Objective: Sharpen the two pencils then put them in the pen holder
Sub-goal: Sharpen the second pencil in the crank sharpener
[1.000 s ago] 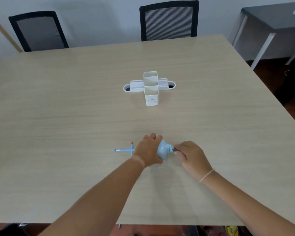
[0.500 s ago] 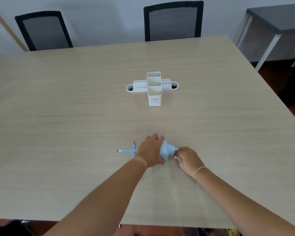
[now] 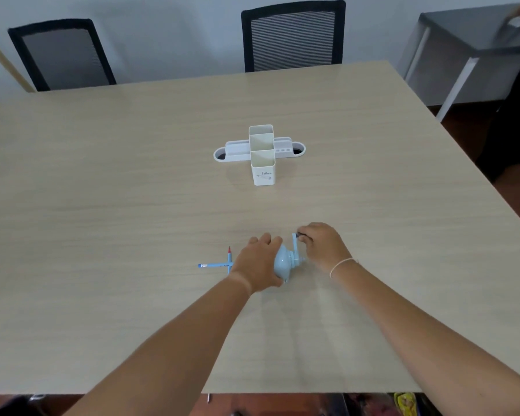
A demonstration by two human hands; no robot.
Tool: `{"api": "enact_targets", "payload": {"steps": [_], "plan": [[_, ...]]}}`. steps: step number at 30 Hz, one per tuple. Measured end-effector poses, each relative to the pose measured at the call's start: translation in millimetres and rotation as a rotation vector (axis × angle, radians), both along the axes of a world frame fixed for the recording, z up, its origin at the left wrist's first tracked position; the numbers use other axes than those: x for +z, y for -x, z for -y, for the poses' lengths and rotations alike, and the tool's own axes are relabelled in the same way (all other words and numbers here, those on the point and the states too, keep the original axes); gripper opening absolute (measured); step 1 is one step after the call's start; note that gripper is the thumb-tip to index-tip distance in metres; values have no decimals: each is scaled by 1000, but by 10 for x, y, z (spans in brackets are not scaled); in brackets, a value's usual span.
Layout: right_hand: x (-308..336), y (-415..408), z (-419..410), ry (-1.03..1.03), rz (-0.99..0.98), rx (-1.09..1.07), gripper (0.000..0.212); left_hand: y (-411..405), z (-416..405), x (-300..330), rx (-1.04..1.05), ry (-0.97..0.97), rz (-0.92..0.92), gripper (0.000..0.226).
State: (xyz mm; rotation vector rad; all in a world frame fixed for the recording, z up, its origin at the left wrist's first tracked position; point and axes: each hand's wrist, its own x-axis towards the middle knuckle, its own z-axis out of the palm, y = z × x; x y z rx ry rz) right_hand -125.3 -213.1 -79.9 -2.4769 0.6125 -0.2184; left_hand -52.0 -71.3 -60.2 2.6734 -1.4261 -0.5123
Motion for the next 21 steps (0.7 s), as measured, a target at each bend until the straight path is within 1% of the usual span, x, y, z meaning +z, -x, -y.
{"api": "enact_targets", "payload": {"steps": [6, 9, 11, 14, 15, 17, 18, 21], "plan": [[-212, 34, -49, -2, -231, 49, 21, 20, -11, -8, 27, 10, -1, 65], [-299, 206, -175, -24, -254, 59, 21, 10, -15, 4, 31, 13, -1, 66], [-361, 353, -250, -56, -221, 75, 21, 3, -27, -3, 25, 11, -1, 66], [-327, 580, -385, -119, -109, 70, 22, 10, -33, 0, 24, 7, -7, 65], [-277, 629, -412, -138, -36, 64, 23, 8, -28, 1, 22, 9, -7, 65], [-134, 672, -430, -154, 120, 63, 18, 0, -28, 3, 16, 11, -3, 65], [-65, 652, -411, -140, 165, 63, 17, 1, -28, 2, 13, 10, -1, 65], [73, 454, -268, -92, 169, 32, 20, 8, -17, 16, 40, 28, -25, 65]]}}
